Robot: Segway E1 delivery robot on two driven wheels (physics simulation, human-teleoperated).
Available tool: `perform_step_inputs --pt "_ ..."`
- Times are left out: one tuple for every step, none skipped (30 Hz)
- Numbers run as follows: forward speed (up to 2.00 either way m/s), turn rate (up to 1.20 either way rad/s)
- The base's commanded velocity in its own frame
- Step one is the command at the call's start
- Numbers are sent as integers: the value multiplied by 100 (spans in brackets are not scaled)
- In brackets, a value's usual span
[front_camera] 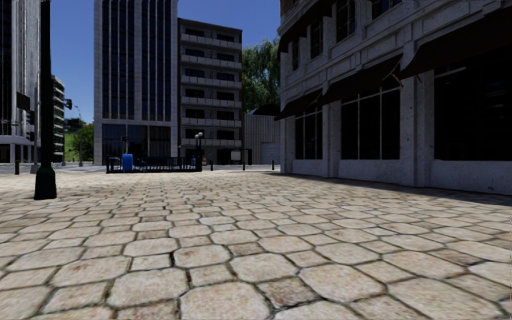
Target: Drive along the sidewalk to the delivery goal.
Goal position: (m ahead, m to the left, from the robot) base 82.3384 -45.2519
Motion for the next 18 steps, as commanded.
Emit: perform_step_inputs --pt "200 0" --pt "200 0" --pt "200 0" --pt "200 0" --pt "200 0" --pt "200 0" --pt "200 0" --pt "200 0" --pt "200 0" --pt "200 0" --pt "200 0" --pt "200 0" --pt "200 0" --pt "200 0" --pt "200 0" --pt "200 0" --pt "200 0" --pt "200 0"
